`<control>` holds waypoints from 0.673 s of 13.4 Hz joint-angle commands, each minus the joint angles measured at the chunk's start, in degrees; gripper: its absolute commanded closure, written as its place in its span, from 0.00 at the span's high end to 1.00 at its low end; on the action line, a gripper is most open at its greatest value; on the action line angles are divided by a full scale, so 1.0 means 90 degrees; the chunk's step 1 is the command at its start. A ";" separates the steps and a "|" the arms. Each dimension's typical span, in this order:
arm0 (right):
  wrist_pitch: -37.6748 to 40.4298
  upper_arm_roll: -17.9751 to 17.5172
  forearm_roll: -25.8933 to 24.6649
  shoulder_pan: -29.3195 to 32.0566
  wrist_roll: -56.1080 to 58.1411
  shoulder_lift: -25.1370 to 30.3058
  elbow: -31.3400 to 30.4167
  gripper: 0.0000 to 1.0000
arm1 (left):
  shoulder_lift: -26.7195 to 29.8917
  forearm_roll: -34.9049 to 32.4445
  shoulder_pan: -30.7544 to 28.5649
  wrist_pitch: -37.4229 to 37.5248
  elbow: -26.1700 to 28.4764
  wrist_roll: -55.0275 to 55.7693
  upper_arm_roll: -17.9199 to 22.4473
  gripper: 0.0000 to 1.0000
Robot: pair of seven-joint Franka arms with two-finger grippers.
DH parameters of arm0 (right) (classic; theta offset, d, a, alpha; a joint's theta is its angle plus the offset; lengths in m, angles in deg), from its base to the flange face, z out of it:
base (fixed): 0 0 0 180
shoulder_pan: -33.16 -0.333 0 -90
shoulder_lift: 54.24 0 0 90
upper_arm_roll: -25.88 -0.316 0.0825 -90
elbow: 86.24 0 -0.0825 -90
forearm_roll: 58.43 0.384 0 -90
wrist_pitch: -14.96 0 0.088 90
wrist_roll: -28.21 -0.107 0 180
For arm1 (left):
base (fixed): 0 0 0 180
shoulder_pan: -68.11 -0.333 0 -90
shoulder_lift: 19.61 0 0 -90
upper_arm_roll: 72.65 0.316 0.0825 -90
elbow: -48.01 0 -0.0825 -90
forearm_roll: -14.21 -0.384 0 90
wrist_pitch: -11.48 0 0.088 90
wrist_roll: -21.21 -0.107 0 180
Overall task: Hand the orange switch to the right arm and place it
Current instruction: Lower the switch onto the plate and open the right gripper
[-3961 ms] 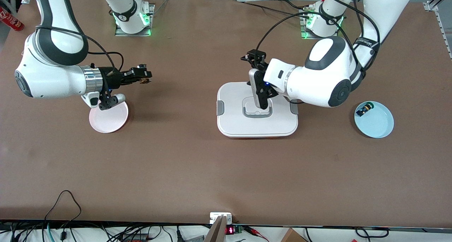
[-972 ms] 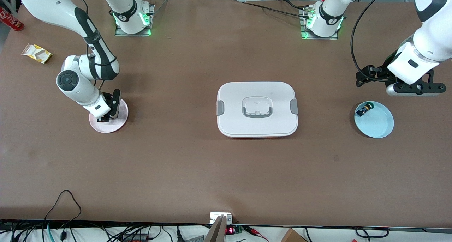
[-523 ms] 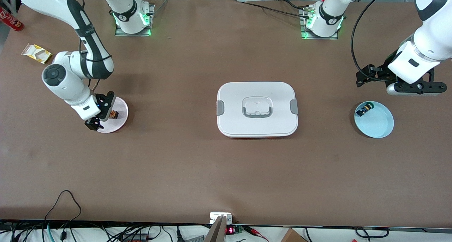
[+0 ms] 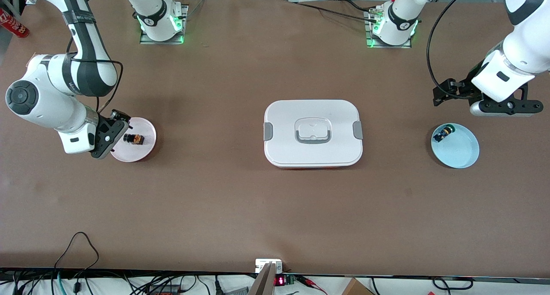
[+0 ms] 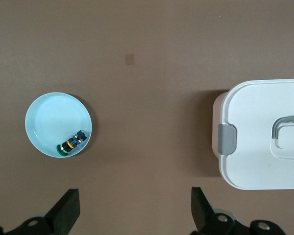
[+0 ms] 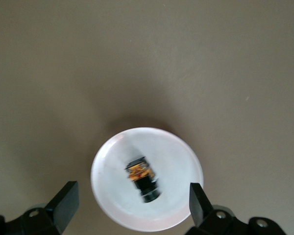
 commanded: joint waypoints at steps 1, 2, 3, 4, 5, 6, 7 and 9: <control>0.1025 -0.0041 0.0085 -0.0125 -0.1763 -0.0042 0.0321 1.00 | 0.0013 -0.0148 0.0053 0.0116 -0.0095 0.0033 0.0016 1.00; 0.1348 -0.0041 0.0085 -0.0135 -0.2514 -0.0042 0.0390 1.00 | 0.0013 -0.0148 0.0063 0.0116 -0.0095 0.0033 0.0016 1.00; 0.1622 -0.0128 0.0094 -0.0125 -0.3121 -0.0013 0.0458 1.00 | 0.0013 -0.0148 0.0063 0.0116 -0.0095 0.0033 0.0016 1.00; 0.1838 -0.0148 0.0094 -0.0125 -0.3591 0.0035 0.0497 1.00 | 0.0023 -0.0148 0.0063 0.0116 -0.0095 0.0033 0.0016 1.00; 0.2081 -0.0158 0.0094 -0.0125 -0.3915 0.0045 0.0614 1.00 | 0.0023 -0.0148 0.0063 0.0116 -0.0105 0.0043 0.0016 1.00; 0.2413 -0.0158 0.0085 -0.0145 -0.4228 0.0045 0.0799 1.00 | 0.0014 -0.0148 0.0063 0.0116 -0.0095 0.0043 0.0016 1.00; 0.2783 -0.0158 0.0075 -0.0241 -0.4598 0.0045 0.1033 1.00 | 0.0013 -0.0148 0.0063 0.0116 -0.0095 0.0033 0.0016 1.00; 0.3555 -0.0158 -0.0003 -0.0311 -0.4933 0.0045 0.1647 1.00 | 0.0014 -0.0148 0.0063 0.0126 -0.0095 0.0043 0.0016 1.00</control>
